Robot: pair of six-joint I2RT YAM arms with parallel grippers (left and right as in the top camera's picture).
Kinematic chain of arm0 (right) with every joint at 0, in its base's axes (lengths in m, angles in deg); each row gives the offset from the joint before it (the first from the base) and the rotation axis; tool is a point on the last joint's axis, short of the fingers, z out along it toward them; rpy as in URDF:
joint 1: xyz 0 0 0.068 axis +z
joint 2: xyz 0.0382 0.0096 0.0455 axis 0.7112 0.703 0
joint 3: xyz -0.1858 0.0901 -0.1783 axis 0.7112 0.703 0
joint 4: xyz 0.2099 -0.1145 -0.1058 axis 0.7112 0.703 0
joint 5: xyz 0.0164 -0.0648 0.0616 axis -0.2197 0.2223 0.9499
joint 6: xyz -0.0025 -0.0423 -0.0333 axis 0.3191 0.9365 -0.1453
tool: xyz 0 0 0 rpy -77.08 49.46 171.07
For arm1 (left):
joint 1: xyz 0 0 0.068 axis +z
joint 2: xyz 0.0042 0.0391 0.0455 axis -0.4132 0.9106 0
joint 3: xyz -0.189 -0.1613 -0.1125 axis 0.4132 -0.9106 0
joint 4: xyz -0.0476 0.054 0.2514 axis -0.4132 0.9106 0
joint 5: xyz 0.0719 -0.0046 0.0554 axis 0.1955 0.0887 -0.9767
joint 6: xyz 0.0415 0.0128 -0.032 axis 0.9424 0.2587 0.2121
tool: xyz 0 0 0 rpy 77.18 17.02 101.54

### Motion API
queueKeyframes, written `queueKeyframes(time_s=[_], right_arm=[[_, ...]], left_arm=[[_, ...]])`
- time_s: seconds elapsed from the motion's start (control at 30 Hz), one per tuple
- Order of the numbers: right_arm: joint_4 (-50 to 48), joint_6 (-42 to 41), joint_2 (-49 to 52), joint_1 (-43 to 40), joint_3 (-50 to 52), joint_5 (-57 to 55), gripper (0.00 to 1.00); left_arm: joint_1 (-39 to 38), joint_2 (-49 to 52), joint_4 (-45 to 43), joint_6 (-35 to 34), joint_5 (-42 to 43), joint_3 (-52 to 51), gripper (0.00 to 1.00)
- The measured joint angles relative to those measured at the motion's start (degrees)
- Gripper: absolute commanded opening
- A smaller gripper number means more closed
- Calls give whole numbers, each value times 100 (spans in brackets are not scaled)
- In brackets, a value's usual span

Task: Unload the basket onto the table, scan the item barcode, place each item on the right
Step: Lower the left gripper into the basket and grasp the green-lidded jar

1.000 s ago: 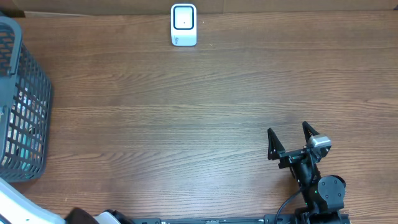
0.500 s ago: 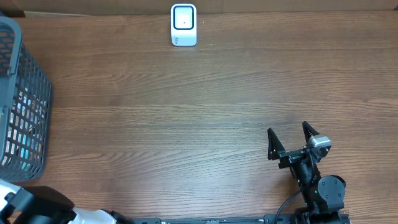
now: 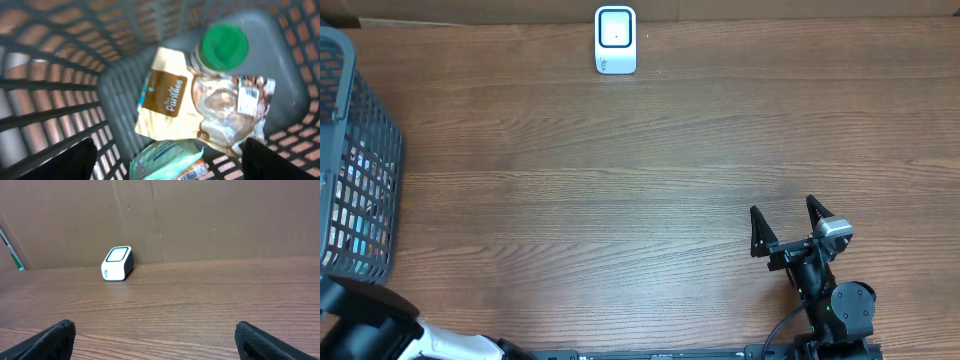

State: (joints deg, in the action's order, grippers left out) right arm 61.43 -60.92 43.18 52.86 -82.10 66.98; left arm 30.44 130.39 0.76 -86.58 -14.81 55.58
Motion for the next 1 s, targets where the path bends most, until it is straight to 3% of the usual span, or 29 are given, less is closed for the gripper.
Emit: queueKeyframes(time_s=[0.4, 1.0], right_arm=[[0, 2, 0, 2, 0, -2, 100], [-2, 0, 0, 0, 0, -2, 100]], left_arm=[[-9, 883, 28, 745, 695, 0, 76], [-691, 1692, -282, 1043, 890, 0, 70]])
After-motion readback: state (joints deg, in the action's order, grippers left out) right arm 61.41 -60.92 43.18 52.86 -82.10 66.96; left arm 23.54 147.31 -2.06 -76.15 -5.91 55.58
